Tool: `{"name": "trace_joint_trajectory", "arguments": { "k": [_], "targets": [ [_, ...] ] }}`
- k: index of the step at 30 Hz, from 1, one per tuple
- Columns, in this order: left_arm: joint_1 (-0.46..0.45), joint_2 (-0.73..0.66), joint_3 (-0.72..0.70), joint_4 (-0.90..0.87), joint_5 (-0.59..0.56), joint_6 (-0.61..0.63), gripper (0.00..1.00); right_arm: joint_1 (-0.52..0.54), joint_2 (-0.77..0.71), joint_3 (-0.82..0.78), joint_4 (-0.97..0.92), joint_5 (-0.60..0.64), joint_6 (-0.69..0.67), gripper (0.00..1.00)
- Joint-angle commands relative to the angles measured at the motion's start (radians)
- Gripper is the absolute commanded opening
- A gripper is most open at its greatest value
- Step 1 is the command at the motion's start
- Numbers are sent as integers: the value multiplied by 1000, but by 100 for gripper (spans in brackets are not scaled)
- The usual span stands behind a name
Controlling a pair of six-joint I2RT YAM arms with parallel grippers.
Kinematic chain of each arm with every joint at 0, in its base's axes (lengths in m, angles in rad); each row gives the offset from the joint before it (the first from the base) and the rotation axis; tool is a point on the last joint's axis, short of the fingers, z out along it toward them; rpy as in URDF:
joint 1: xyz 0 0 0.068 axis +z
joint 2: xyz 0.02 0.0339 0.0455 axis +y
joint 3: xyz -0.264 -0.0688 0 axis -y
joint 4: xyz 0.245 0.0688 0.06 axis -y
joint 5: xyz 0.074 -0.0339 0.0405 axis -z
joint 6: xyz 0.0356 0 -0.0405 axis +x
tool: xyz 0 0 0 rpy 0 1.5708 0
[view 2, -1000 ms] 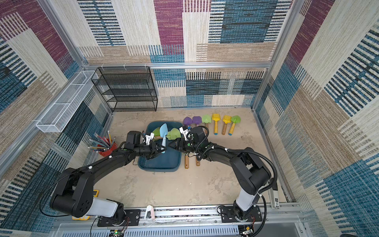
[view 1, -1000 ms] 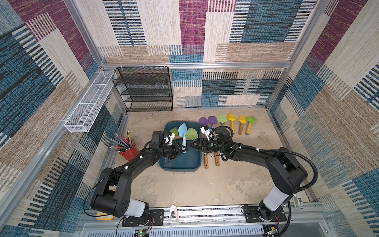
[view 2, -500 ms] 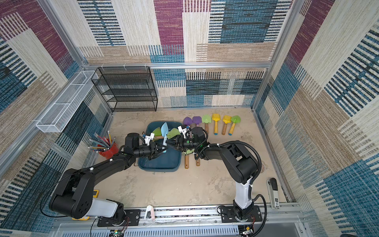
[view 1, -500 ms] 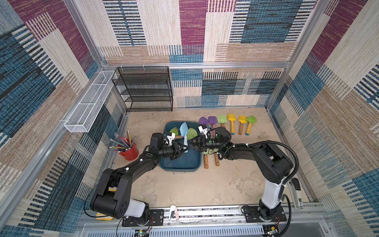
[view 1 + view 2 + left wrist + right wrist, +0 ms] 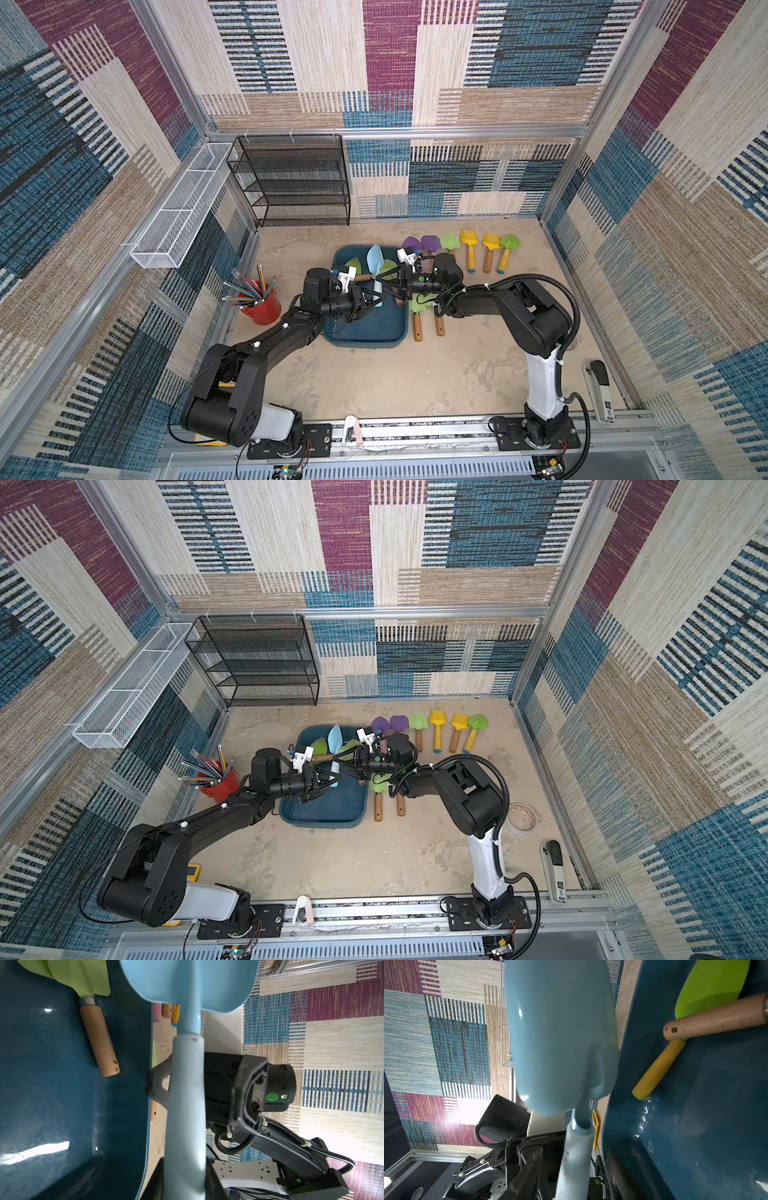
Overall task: Take the shovel out of the storage box
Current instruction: Pick up the shovel from the storage box, then place the shovel at the center of the board.
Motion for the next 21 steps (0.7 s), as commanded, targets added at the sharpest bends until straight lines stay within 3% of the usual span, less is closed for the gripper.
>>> {"name": "trace_joint_trajectory", "arguments": {
  "k": [1, 8, 21],
  "targets": [
    [-4, -6, -2, 45, 23, 3, 3, -3, 19, 16, 110, -29, 73, 50],
    [-11, -2, -2, 55, 28, -1, 3, -10, 60, 35, 213, -33, 152, 39],
    [-16, 17, -9, 77, 31, -8, 6, -11, 64, 38, 222, -35, 157, 14]
  ]
}}
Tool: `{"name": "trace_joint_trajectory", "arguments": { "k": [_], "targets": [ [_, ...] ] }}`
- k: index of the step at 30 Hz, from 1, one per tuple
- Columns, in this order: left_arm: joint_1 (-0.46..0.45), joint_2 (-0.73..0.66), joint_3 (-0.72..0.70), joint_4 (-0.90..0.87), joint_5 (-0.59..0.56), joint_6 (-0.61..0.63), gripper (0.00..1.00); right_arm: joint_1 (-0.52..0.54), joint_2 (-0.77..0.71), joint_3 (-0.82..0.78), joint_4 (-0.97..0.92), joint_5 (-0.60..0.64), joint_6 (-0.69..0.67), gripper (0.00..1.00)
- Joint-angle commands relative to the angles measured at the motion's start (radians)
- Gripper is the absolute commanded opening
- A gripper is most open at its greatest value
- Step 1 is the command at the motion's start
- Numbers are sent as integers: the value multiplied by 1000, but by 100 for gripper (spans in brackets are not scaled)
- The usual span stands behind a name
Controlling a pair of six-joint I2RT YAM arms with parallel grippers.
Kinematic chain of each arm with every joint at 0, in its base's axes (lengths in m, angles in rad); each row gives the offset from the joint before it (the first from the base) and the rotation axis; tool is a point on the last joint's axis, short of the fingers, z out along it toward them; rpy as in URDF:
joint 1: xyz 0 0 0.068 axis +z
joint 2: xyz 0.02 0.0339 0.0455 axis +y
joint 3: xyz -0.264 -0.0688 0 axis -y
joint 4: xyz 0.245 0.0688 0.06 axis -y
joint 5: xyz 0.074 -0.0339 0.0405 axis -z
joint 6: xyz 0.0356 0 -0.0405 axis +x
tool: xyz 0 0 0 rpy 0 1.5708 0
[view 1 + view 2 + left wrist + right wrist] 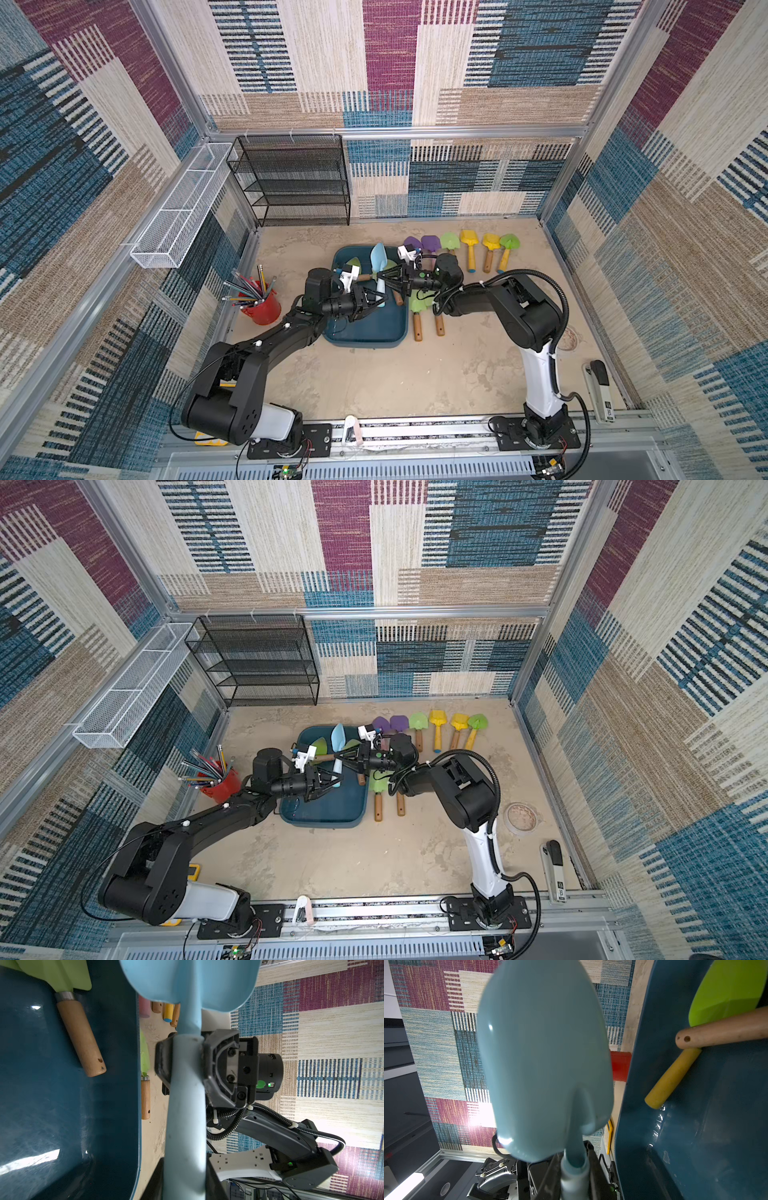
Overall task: Take the shovel out of the storage box
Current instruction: Place the shovel at the center of the board.
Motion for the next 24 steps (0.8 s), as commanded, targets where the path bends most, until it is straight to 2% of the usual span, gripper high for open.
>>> {"name": "trace_joint_trajectory", "arguments": {
  "k": [1, 3, 7, 10, 18, 24],
  "targets": [
    [-1, 6, -4, 24, 11, -6, 8, 2, 1, 4, 68, -19, 12, 12],
    [-1, 7, -1, 25, 12, -5, 14, 2, -1, 4, 67, -22, 12, 10],
    [0, 9, 9, -2, 6, 8, 34, -4, -10, -4, 55, -12, 1, 9],
    [1, -1, 26, -61, -4, 47, 42, -10, -25, -10, 22, -11, -24, 9],
    [6, -43, 94, -228, -33, 158, 47, -43, -96, -57, -97, 8, -120, 9],
    [14, -75, 196, -519, -159, 332, 47, -82, -194, -86, -309, 36, -271, 10]
  ]
}}
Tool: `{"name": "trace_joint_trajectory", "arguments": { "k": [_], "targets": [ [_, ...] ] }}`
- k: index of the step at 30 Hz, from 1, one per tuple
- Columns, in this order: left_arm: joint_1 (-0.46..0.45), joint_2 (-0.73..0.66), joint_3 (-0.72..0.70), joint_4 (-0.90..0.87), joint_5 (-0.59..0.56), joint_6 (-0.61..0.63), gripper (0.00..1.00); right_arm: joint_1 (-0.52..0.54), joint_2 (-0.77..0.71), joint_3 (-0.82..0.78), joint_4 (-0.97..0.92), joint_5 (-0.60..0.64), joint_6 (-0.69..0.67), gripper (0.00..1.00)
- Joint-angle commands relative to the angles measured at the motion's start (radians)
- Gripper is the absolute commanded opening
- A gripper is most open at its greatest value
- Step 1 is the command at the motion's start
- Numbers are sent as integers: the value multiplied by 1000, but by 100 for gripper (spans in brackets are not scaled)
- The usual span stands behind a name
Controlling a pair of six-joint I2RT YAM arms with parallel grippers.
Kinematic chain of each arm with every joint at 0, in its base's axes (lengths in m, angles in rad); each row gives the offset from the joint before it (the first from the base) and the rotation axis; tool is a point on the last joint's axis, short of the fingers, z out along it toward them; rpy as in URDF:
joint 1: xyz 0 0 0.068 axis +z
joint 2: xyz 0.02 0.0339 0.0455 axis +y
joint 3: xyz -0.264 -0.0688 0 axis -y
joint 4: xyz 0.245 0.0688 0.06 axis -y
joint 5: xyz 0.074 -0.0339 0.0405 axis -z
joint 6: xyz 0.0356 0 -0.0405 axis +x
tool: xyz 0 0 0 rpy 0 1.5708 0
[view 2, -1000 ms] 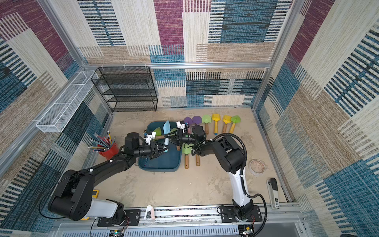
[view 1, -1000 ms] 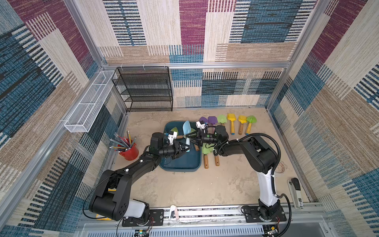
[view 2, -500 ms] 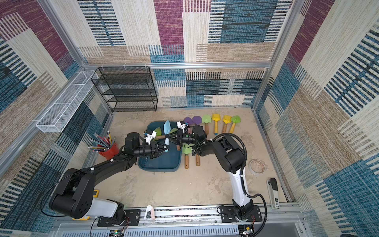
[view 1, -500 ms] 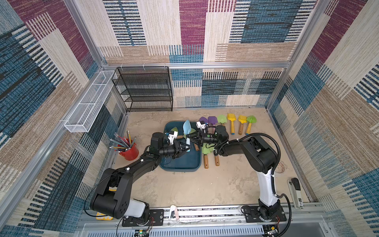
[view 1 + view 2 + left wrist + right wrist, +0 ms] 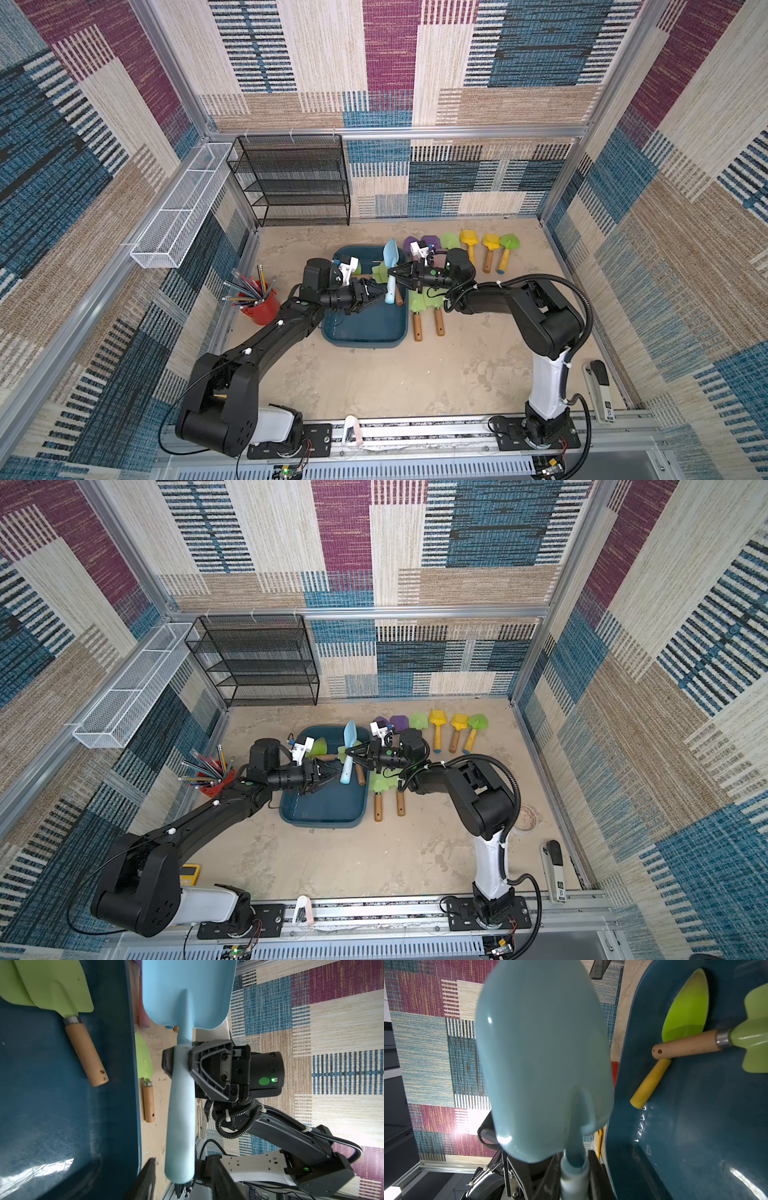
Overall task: Take the shovel out of the storage box
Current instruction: Place the shovel at the center of the board.
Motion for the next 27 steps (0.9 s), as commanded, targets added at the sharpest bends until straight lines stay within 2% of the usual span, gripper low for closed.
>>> {"name": "trace_joint_trajectory", "arguments": {
  "k": [1, 9, 15, 27],
  "targets": [
    [4, -12, 62, -232, -115, 161, 47, -18, -55, -11, -133, 25, -126, 10],
    [3, 17, 189, -453, -331, 275, 47, -59, -191, 30, -569, 150, -421, 9],
    [-6, 79, 210, -468, -369, 283, 47, -64, -297, 67, -858, 369, -639, 10],
    [-81, 203, 301, -504, -466, 317, 47, -65, -439, 81, -1168, 742, -851, 11]
  ]
}}
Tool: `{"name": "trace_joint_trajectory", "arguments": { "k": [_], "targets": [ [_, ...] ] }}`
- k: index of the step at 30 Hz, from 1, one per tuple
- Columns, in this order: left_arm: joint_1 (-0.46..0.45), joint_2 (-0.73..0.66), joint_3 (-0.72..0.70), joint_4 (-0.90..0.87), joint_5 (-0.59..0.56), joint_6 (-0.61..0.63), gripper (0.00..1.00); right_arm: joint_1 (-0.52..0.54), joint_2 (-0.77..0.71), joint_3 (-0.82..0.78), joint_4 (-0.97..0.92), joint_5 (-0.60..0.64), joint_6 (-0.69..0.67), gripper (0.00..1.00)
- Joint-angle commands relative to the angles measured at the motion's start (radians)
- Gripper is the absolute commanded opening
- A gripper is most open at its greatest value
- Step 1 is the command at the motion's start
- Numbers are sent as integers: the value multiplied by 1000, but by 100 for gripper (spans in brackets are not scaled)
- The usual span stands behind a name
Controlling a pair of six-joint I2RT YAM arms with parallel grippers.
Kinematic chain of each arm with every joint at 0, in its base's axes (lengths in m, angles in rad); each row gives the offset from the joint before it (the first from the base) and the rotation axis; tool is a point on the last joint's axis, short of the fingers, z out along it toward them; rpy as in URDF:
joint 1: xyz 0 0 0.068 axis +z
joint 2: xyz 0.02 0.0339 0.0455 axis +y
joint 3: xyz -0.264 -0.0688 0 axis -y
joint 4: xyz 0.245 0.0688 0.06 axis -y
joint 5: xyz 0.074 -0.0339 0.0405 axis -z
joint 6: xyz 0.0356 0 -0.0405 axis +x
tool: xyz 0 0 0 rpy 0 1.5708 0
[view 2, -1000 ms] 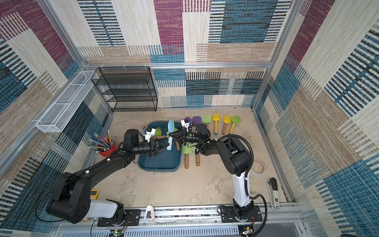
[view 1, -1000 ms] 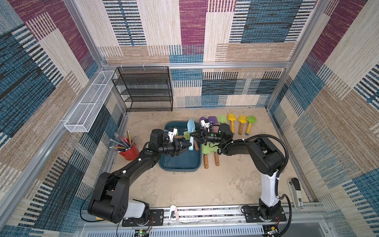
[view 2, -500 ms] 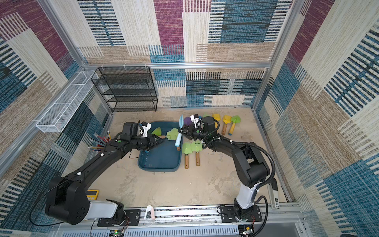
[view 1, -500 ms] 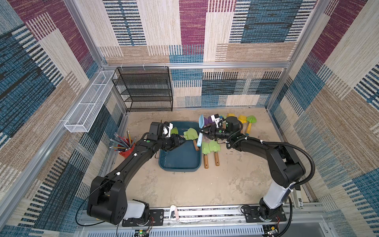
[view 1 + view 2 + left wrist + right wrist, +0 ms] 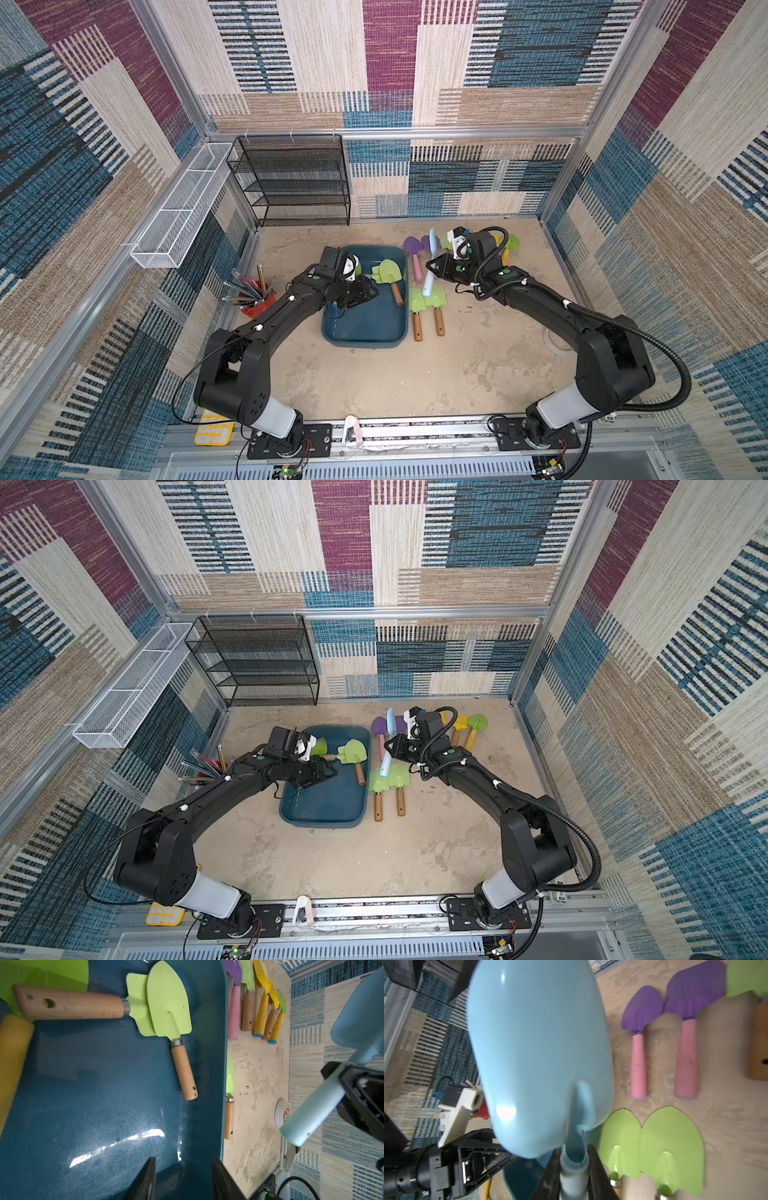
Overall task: Take the shovel out of the storage box
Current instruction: Place the shovel at the center of the board.
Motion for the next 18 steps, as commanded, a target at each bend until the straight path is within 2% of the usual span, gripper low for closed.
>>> {"name": "trace_joint_trajectory", "arguments": {
  "k": [1, 10, 15, 18],
  "targets": [
    [-18, 36, 37, -30, -53, 41, 47, 0, -23, 2, -120, 169, -97, 12],
    [-63, 129, 109, -61, -93, 55, 47, 0, -51, -68, -207, 367, -170, 14],
    [-77, 180, 146, -70, -106, 56, 48, 0, -26, -106, -214, 388, -167, 14],
    [-81, 203, 156, -53, -74, 44, 47, 0, -15, -137, -208, 393, -168, 13]
  ]
}}
